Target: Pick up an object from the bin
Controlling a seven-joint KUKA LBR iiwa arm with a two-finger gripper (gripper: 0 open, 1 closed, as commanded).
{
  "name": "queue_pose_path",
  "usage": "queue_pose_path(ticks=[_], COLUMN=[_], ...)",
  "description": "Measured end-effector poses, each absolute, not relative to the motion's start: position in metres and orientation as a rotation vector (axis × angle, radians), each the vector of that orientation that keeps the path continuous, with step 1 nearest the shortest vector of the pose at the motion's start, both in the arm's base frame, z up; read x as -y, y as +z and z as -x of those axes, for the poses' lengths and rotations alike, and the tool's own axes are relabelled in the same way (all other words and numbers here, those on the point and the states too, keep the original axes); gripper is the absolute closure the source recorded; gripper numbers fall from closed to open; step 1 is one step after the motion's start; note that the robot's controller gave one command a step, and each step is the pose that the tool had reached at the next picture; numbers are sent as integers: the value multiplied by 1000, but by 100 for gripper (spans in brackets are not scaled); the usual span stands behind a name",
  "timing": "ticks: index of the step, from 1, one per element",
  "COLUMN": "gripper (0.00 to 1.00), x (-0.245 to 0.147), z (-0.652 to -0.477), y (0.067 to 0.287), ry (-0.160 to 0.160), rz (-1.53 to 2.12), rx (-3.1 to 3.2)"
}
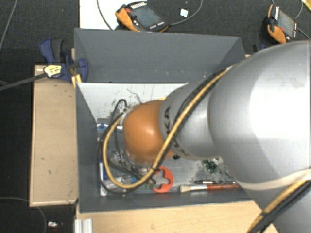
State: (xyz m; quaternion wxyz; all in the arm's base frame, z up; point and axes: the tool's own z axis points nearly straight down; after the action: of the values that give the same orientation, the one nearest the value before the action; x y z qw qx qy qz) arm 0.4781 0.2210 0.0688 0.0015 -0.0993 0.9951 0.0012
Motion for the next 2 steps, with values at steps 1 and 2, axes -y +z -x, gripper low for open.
queue_pose_path(ticks=[1, 2], gripper=[0, 0], x=[-244, -237], z=[-477, -476], y=[161, 100], ry=[4, -1], rz=[373, 712], rx=[-3109, -3063])
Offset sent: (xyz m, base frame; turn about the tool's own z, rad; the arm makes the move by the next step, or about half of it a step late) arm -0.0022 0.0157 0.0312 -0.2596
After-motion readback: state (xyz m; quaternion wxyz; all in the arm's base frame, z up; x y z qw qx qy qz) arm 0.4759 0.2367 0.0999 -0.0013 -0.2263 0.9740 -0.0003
